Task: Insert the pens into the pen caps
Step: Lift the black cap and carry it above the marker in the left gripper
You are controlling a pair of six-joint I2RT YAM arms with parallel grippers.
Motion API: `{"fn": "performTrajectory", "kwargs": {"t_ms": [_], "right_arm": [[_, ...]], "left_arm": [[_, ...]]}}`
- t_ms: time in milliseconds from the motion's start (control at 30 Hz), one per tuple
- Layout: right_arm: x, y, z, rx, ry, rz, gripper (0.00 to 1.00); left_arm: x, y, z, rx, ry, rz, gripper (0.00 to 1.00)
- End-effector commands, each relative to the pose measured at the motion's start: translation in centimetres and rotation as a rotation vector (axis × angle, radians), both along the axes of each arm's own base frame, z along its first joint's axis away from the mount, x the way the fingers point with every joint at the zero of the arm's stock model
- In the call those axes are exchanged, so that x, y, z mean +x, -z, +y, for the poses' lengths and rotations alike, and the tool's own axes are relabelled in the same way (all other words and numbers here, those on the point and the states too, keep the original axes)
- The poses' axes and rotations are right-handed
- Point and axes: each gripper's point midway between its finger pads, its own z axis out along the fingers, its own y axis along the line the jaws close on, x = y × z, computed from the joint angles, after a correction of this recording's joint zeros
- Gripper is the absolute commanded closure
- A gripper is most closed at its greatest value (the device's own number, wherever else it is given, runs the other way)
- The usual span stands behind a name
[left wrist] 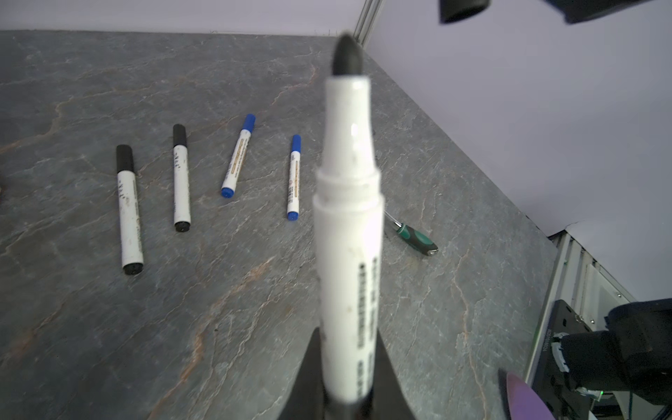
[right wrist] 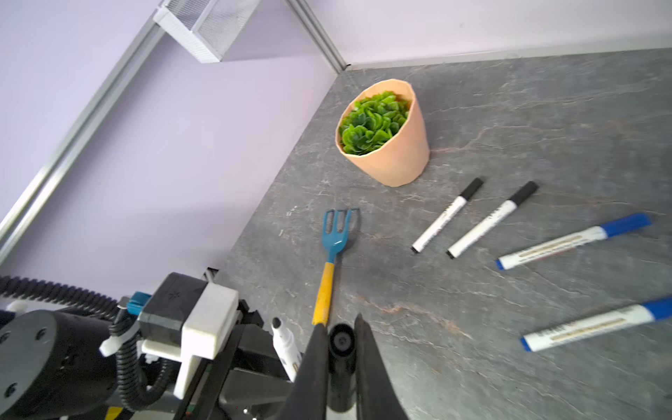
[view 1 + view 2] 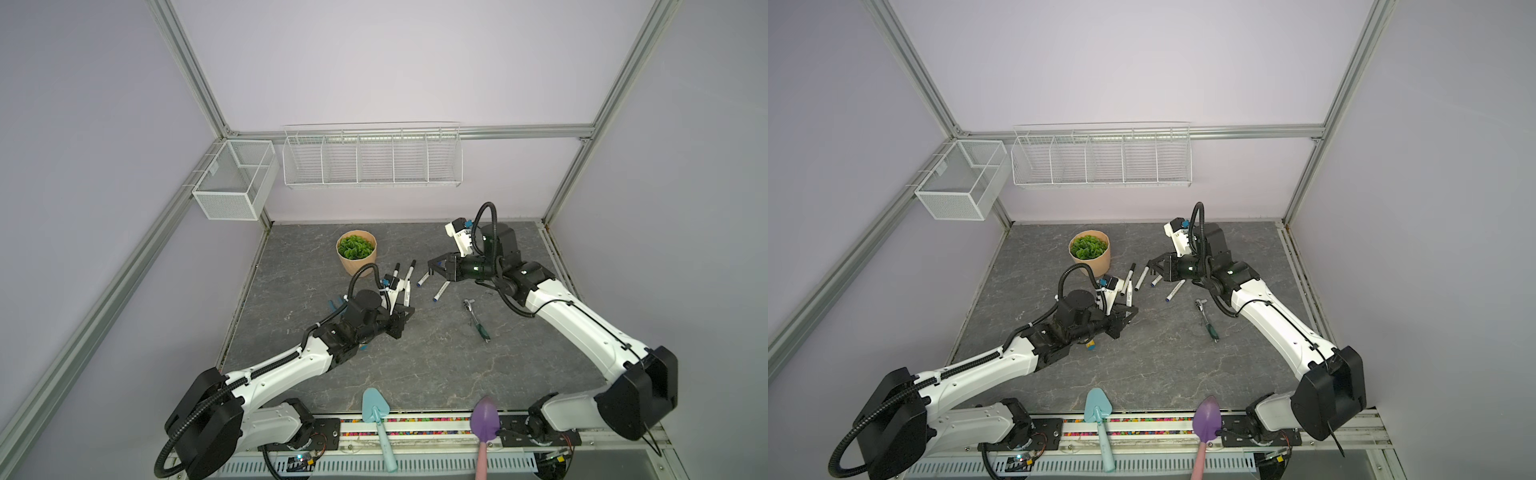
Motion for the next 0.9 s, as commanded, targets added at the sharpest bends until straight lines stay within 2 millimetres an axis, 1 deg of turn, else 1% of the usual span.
{"fn": "performTrajectory", "kwargs": {"t_ms": [0,133,367,600,700,867], "right_arm": [[-0.7,-1.8,2.5,0.104,-0.074,-0.011,0.89],[-1.1,-2.3,3.3,0.120,-0.095,-0.025,0.89],[-1.0,-2.6,3.6,0.123,-0.094,-0.042,0.89],[-0.9,-2.0,4.3,0.117,-0.113,-0.031,0.89],[-1.2,-1.8,4.8,0.118,-0.135,-0.023,0.89],[-1.7,-1.2,4.8,0.094,-0.151,-0.018,0.90]], "left_arm": [[0.0,-2.5,-1.6,-0.060,0.061,-0.059,1.00],[0.1,-2.6,-1.8,-0.064,0.060,-0.058,1.00],[-0.1,-2.6,-1.6,-0.062,0.057,-0.058,1.00],[-0.1,-2.7,-1.5,-0.060,0.055,-0.059,1.00],[0.0,-2.7,-1.5,-0.055,0.049,-0.059,1.00],[0.1,-2.7,-1.3,-0.056,0.038,-0.061,1.00]]}}
